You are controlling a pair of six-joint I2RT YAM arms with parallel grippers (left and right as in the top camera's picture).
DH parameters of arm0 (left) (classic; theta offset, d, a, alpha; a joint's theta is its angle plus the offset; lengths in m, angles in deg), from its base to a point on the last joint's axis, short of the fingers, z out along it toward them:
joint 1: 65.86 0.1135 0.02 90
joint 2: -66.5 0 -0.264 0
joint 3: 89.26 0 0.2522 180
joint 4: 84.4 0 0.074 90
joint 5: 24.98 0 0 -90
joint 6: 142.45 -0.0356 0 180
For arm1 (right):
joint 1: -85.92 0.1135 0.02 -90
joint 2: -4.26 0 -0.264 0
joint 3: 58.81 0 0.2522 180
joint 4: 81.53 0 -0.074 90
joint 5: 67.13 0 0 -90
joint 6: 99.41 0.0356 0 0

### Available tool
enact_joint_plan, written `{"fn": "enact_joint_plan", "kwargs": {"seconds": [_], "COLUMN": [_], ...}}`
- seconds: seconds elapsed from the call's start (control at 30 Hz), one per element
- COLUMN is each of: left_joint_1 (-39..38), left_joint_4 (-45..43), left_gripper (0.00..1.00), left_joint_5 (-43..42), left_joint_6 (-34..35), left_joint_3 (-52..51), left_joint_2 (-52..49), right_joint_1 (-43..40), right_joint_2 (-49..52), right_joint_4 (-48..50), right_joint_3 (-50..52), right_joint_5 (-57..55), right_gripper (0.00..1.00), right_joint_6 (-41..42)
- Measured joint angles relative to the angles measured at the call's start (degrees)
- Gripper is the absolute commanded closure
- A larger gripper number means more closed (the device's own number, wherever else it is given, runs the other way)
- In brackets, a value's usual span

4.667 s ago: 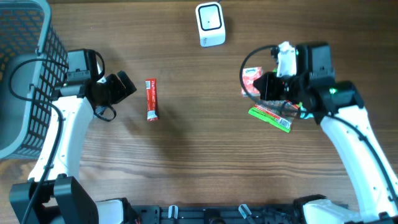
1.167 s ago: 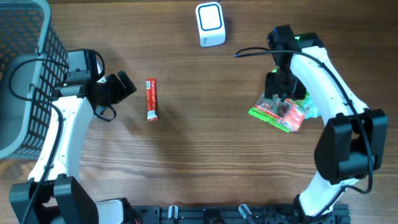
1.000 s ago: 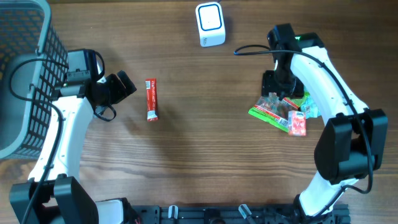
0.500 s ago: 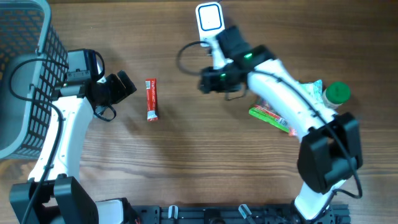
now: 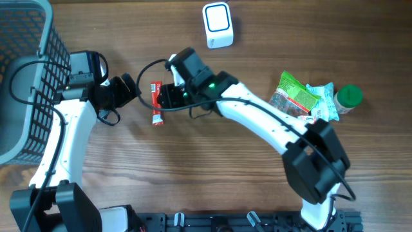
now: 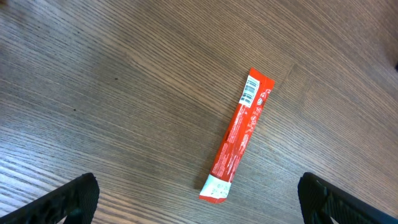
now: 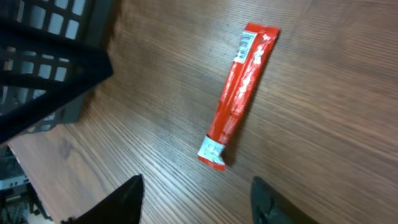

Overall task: Scan the item barcode
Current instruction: 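Grasp the red stick sachet and lift it toward the scanner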

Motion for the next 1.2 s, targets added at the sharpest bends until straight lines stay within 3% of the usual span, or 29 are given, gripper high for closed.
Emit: {"fn": "enact_joint_plan", "kwargs": {"seconds": [0.5,0.57,0.63,0.77,0.97,1.2], "left_joint_1": [0.0,0.0,0.0,0.0,0.0,0.0], "left_joint_4": [0.0,0.0,0.0,0.0,0.0,0.0], "left_gripper": [0.0,0.0,0.0,0.0,0.0,0.0], "left_joint_5": [0.0,0.0,0.0,0.0,0.0,0.0], "left_joint_6": [0.0,0.0,0.0,0.0,0.0,0.0], "left_joint_3": [0.0,0.0,0.0,0.0,0.0,0.0], "left_joint_2": [0.0,0.0,0.0,0.0,0.0,0.0], "right_joint_1": [7.1,7.0,6.9,6.8,6.1,0.1], "right_joint_2": [10.7,12.1,13.2,13.6,13.5,10.4], "right_joint_4": [7.5,8.2,8.2,8.1,5.8,-8.5], "right_joint_3": [0.0,0.0,0.0,0.0,-0.5,-0.8], "right_joint_5": [-8.5,-9.4,-9.9,-10.3,-10.0,-9.9], "right_gripper": [0.53,0.61,0.83,0.96,0.96,0.96], "right_joint_6": [3.7,3.8,4.2,4.5,4.8,1.9]}}
